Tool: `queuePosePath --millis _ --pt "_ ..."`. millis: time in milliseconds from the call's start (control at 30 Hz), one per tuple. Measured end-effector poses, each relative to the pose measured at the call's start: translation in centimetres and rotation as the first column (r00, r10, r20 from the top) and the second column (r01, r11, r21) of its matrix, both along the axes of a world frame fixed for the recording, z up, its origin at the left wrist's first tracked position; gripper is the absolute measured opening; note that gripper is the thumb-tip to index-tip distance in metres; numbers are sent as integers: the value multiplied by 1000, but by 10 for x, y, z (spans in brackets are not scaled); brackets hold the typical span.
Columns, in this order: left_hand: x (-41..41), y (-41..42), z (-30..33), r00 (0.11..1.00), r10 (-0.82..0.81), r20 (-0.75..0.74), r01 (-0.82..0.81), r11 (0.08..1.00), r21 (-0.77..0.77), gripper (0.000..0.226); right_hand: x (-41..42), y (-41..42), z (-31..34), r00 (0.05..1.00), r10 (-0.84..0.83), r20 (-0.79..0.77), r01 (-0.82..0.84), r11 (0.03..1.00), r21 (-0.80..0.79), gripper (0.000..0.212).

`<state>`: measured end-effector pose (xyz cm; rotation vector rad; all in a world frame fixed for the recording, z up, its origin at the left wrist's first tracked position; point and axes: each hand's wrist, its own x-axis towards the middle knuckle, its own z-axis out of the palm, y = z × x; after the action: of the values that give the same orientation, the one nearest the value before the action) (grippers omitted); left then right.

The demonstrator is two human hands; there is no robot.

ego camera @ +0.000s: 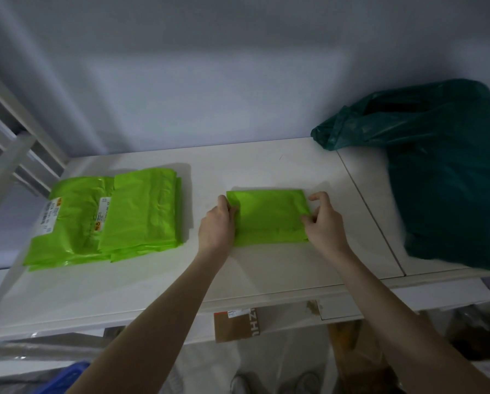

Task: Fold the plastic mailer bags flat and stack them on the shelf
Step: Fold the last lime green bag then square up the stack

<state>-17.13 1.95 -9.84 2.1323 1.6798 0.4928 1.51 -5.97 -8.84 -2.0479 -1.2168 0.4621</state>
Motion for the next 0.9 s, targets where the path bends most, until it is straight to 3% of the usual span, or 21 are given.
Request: queuePosePath --millis 367,567,700,733,833,900 --pt "6 2 -4 919 -39 -393 76 994 79 38 -5 -6 -8 979 72 193 -64 997 -44 49" --pt "-4 6 -13 948 -30 -318 110 965 236 26 -3 -6 -11 957 114 268 -87 990 -109 46" --pt "-8 7 -11 981 63 -182 2 942 334 39 0 2 0 999 -46 -17 44 993 -107 37" --pt "-6 6 -6 989 77 -130 -28 938 345 44 -1 5 3 996 -84 -6 84 995 -48 35" --pt "10 -1 9 993 -99 -60 113 949 294 59 -19 19 11 966 11 258 -38 994 100 37" --pt "23 -4 10 959 -240 -147 268 940 210 58 -36 31 12 894 191 405 -211 977 6 42"
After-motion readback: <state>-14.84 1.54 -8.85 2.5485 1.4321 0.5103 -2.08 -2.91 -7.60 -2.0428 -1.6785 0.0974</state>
